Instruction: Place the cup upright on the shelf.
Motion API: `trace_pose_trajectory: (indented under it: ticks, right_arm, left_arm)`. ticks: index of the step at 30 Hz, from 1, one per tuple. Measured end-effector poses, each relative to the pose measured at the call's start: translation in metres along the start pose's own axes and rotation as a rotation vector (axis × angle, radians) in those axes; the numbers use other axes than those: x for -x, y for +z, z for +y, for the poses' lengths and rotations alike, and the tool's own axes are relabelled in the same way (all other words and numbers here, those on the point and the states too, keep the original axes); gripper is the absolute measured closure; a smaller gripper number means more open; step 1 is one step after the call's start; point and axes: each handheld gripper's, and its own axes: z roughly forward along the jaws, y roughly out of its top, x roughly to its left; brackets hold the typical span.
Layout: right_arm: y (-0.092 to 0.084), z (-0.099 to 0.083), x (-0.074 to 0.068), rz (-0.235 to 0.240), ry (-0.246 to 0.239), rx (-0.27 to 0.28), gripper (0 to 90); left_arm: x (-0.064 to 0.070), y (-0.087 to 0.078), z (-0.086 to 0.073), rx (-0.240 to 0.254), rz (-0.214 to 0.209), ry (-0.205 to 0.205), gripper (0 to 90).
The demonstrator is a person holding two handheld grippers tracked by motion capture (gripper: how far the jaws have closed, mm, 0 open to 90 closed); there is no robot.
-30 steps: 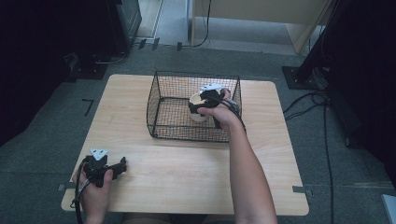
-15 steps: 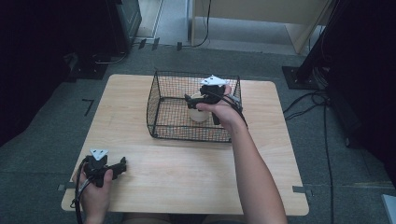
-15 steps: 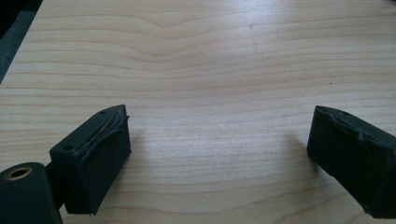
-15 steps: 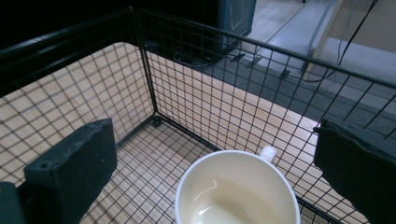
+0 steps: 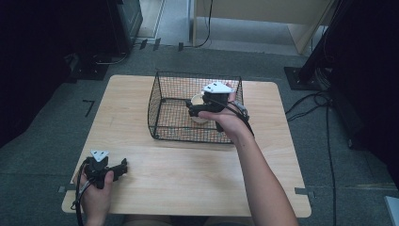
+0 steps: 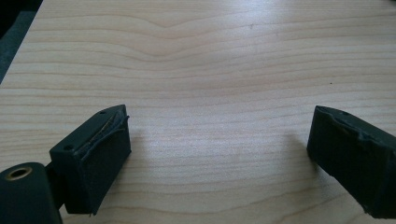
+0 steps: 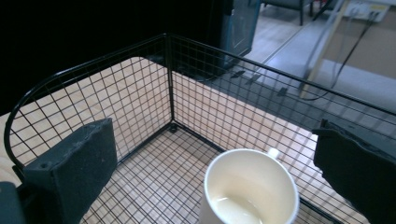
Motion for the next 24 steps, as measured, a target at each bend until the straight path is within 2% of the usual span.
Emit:
trace_pose_trajectory:
  ticks: [8, 16, 24]
  right_arm:
    - [-0.019, -0.015, 0.001, -0.030, 0.009, 0.002, 0.0]
    - [-0.040, -0.034, 0.002, -0.036, 0.006, 0.000, 0.0]
    - [-0.061, -0.049, 0.004, -0.044, 0.023, 0.011, 0.0]
  left_arm:
    - [0.000, 0.000, 0.000, -0.001, -0.001, 0.001, 6.4]
    - [0.000, 0.000, 0.000, 0.001, 0.000, 0.001, 6.4]
    - [0.000, 0.000, 0.000, -0.001, 0.000, 0.003, 6.4]
